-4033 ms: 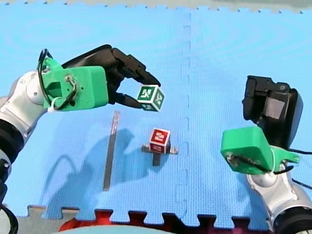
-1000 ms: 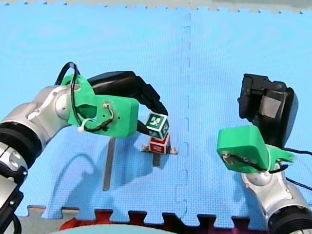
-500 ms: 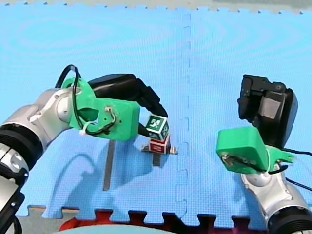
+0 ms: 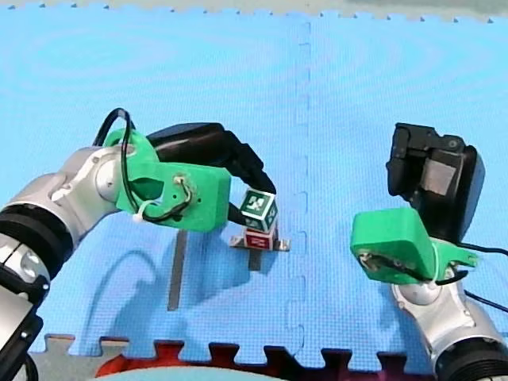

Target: Stack cube left

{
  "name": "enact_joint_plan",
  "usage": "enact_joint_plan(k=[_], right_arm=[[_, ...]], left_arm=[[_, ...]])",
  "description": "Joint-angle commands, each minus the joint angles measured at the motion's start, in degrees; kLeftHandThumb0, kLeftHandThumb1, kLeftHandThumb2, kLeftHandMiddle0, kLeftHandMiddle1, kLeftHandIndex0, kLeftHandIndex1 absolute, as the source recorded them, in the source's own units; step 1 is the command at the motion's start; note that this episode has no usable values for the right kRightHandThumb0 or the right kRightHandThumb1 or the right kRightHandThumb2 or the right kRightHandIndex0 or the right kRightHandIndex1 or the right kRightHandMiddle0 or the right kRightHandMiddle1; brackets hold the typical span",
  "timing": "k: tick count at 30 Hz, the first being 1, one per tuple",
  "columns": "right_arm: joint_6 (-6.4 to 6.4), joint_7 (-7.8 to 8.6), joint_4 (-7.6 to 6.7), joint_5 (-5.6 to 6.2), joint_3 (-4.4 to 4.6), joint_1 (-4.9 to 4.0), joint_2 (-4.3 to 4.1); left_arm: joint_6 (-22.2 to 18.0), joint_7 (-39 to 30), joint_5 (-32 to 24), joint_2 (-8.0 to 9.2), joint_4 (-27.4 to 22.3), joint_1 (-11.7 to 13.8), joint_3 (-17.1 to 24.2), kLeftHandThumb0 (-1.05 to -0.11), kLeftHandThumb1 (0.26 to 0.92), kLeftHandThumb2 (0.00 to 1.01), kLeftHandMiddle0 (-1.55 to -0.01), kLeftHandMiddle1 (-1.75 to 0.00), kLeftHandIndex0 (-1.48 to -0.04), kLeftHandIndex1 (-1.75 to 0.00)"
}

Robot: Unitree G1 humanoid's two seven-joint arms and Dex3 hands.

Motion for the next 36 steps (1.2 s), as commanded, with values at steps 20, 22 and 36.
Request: enact_joint_plan(k=[20, 22, 36], right_arm=[[0.53, -0.41, 0.28, 0.17, 0.06, -0.29, 0.18], [0.60, -0.52, 0.29, 0.13, 0.08, -0.32, 0.26], [0.50, -0.89, 0.88, 0.23, 0.03, -0.54, 0.32]], left_arm=[[-0.2, -0.2, 0.3, 0.06, 0.2, -0.2, -0.6, -0.501, 0.859, 0.00, -0.93, -1.75, -1.29, 0.00], [-0.2, -0.1, 0.4, 0.11, 0.2, -0.3, -0.7, -0.501, 0.859, 0.00, -0.93, -1.75, -1.29, 0.00], [-0.3, -1.6, -0.3, 0.21, 0.4, -0.3, -0.2, -0.877, 0.811, 0.01, -0.89, -1.75, -0.69, 0.00]])
